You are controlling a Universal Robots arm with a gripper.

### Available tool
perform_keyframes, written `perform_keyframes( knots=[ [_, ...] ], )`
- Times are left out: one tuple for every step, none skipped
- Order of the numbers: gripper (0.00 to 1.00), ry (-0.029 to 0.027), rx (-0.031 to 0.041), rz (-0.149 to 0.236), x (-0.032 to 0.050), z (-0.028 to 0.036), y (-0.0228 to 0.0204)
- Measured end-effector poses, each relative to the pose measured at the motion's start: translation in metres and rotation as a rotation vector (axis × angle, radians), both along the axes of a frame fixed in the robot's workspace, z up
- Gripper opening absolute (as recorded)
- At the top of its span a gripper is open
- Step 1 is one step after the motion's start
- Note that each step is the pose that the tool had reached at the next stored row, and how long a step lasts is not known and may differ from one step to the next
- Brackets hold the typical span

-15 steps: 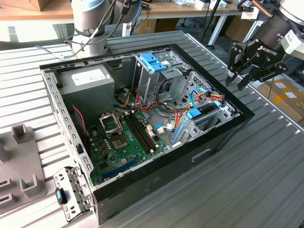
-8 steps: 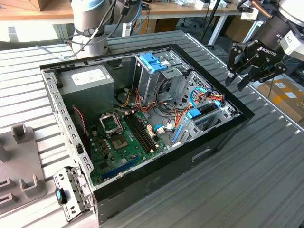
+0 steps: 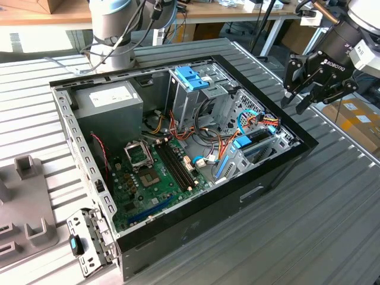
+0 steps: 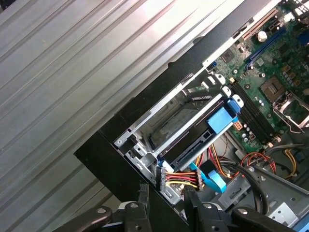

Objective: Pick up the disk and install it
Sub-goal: 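Insert the first disk wire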

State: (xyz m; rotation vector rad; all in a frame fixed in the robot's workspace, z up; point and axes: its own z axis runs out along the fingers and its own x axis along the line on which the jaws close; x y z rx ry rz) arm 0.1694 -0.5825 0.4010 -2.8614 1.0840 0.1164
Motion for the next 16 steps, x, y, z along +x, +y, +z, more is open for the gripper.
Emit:
perform_keyframes(
  knots=[
    [0.42,0.0000,0.0002,0.000,-0.0001,-0.0002,-0.0001],
    [0.42,0.0000,0.0004,0.000,-0.0003,-0.0004,-0.0002],
    [0.42,0.0000,0.0008,0.000,-0.0006,-0.0008,-0.0003],
    [0.42,0.0000,0.0013,0.000,-0.0009,-0.0012,-0.0005],
    [0.42,0.0000,0.0015,0.000,-0.0010,-0.0014,-0.0005],
    [0.42,0.0000,0.0016,0.000,-0.0011,-0.0015,-0.0006],
    [0.42,0.0000,0.0018,0.000,-0.0013,-0.0017,-0.0007],
    [0.42,0.0000,0.0020,0.000,-0.0015,-0.0018,-0.0008],
    [0.42,0.0000,0.0021,0.000,-0.0016,-0.0019,-0.0008],
    [0.42,0.0000,0.0023,0.000,-0.0019,-0.0021,-0.0009],
    [0.42,0.0000,0.0026,0.000,-0.0021,-0.0024,-0.0010],
    [0.42,0.0000,0.0027,0.000,-0.0024,-0.0025,-0.0011],
    [0.42,0.0000,0.0030,0.000,-0.0026,-0.0028,-0.0012],
    [0.42,0.0000,0.0031,0.000,-0.0027,-0.0029,-0.0013],
    [0.42,0.0000,0.0032,0.000,-0.0028,-0.0031,-0.0014],
    [0.42,0.0000,0.0033,0.000,-0.0030,-0.0032,-0.0014]
  ],
)
